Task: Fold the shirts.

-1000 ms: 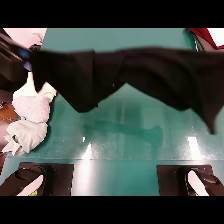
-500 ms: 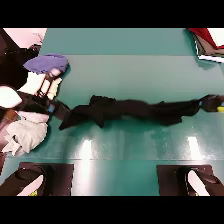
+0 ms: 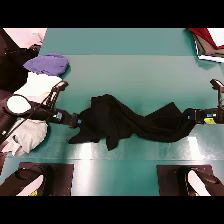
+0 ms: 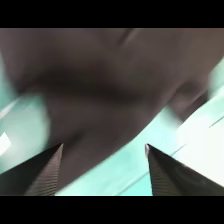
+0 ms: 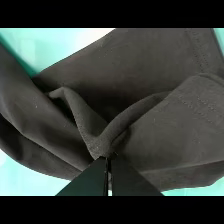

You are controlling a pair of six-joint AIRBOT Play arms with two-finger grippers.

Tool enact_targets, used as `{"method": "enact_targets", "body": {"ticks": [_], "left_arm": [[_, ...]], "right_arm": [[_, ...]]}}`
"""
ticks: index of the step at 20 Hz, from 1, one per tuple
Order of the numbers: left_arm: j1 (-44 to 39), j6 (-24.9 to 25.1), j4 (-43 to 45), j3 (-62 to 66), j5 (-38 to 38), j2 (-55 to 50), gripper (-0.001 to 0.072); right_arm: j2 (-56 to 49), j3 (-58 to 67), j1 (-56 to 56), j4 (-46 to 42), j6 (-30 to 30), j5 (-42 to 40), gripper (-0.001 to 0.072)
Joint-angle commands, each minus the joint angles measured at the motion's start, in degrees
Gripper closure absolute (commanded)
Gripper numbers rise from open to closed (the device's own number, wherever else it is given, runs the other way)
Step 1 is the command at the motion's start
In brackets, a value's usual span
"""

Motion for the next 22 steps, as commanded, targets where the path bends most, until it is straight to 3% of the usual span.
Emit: {"method": "enact_targets", "body": {"ticks": [1, 4, 8, 16, 22], "left_arm": [[-0.02, 0.72, -12.26, 0.39, 9.27, -4.48, 0.0093], [-0.02, 3.43, -18.23, 0.44, 9.92, -13.99, 0.0093], [-0.02, 4.28, -18.58, 0.42, 9.53, -21.46, 0.0093], [-6.36, 7.17, -19.82, 0.44, 14.73, -25.4, 0.0093], [-7.23, 7.19, -22.84, 0.44, 13.16, -25.33, 0.0096]], "right_arm": [[-0.04, -0.39, 0.02, 0.11, -0.02, 0.13, 0.0698], [-0.04, -0.39, 0.0, 0.09, -0.02, 0.48, 0.0698], [-0.04, -0.39, 0.02, 0.09, -0.02, 1.46, 0.0698], [-0.04, -0.39, 0.0, 0.04, 0.0, 1.38, 0.0697], [-0.04, -0.39, 0.0, 0.0, 0.0, 1.4, 0.0697]]}}
